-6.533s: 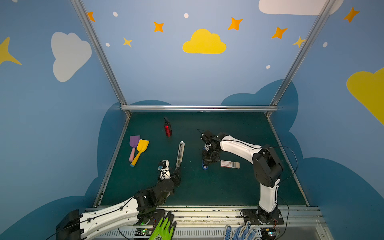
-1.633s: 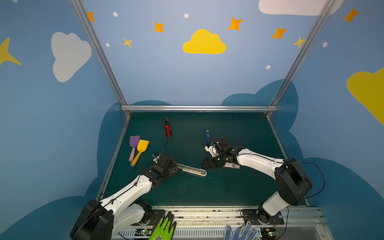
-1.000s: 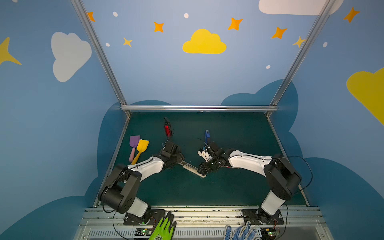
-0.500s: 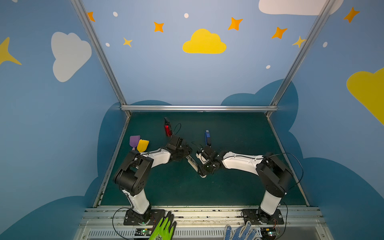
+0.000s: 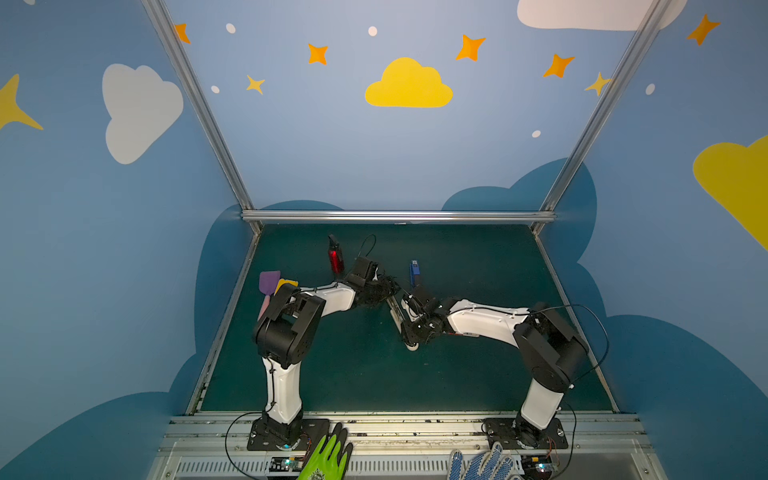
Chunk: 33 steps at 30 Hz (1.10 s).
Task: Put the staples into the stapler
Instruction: 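Hold the silver stapler with left gripper while right gripper grasps its other end, then release the silver stapler with the right gripper and move it toward the staple box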
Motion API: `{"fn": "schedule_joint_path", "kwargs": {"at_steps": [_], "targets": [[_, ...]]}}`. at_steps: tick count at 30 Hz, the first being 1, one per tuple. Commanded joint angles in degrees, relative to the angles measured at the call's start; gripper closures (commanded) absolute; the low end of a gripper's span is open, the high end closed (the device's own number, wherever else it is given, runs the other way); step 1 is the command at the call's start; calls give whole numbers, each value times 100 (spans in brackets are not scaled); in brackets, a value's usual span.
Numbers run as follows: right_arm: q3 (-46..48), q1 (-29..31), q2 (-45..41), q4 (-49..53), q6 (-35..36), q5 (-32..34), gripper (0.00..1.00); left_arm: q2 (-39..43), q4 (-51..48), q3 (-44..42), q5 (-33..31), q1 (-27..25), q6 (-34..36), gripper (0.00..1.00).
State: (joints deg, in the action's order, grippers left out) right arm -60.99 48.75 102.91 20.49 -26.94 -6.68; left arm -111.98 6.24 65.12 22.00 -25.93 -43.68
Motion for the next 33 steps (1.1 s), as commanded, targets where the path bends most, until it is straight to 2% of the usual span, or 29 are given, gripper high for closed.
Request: {"fn": "schedule_joint_path", "kwargs": {"at_steps": [1,6,11,19,23,27,33], "targets": [[207,36,-222,-280,80,-607,45,-10,-85,141,121,-13,149,26],[289,21,-362,-467,272,-962,45,277,-163,-72,13,33,223,26],[297,-90,-571,-111,251,-627,46,711,-407,-362,-180,60,320,26],[691,-806,-1885,704,243,-154,49,1778,-660,-1172,-515,-5,389,26],[764,-1549,-2270,1404,206,82,58,2327,-1042,-1438,-804,-276,559,26],[725,-2189,-2217,2012,169,403,70,2819,-1321,-1678,-1242,-729,685,26],[885,-2882,-2010,2098,174,366,78,3314,-1412,-1946,-1747,-1507,592,27]]}}
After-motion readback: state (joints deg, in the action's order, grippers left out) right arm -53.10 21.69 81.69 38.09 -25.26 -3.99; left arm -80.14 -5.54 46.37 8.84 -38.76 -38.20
